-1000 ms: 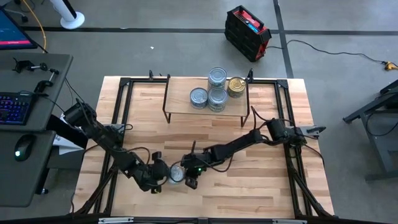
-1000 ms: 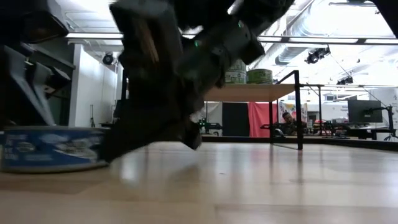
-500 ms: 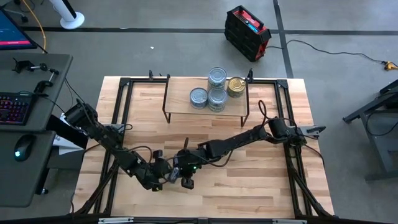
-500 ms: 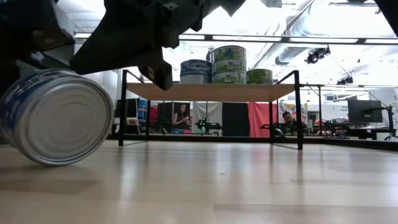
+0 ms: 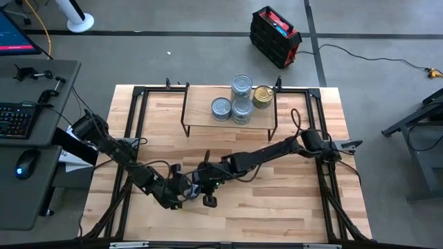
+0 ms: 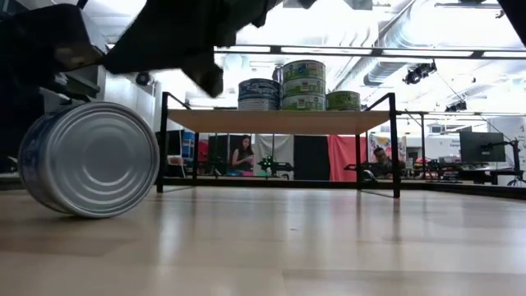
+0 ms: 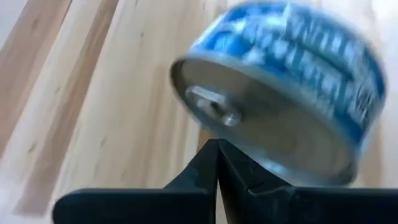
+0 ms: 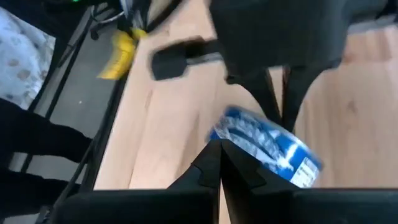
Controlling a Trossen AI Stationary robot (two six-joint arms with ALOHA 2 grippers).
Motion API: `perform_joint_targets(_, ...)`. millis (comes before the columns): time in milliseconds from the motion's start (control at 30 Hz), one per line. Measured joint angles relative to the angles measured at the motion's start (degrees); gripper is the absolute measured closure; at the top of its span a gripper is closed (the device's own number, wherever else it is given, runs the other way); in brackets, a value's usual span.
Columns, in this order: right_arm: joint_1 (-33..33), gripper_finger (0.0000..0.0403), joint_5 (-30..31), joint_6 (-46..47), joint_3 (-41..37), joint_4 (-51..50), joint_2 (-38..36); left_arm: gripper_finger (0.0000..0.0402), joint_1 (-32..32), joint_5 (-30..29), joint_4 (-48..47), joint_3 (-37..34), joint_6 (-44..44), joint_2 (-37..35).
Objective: Stack canned seafood by type on shelf
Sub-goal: Stack the blue tuna can on top of the other blue tuna can on the shelf
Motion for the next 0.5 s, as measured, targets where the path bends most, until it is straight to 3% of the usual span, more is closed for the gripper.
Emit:
perform_joint_targets(167,-0.9,0.0403,1.5,-4.7,0.0,-2.3,-2.4,0.0401,0.2,-2.6,-4.6,0.0,0.0,-2.4)
perform_joint_targets(367,-2.7,0.0403,1.0,-7.1,1.2,-6.6,-2.8,0.0401,2.4,-8.1,-3.5,0.0,5.0,-3.6)
perform_joint_targets(500,-3.5,0.0403,0.6,-9.8,3.8,-12.7,-2.8,0.0401,5.4,-8.3,-0.8,0.0,7.9,-3.6)
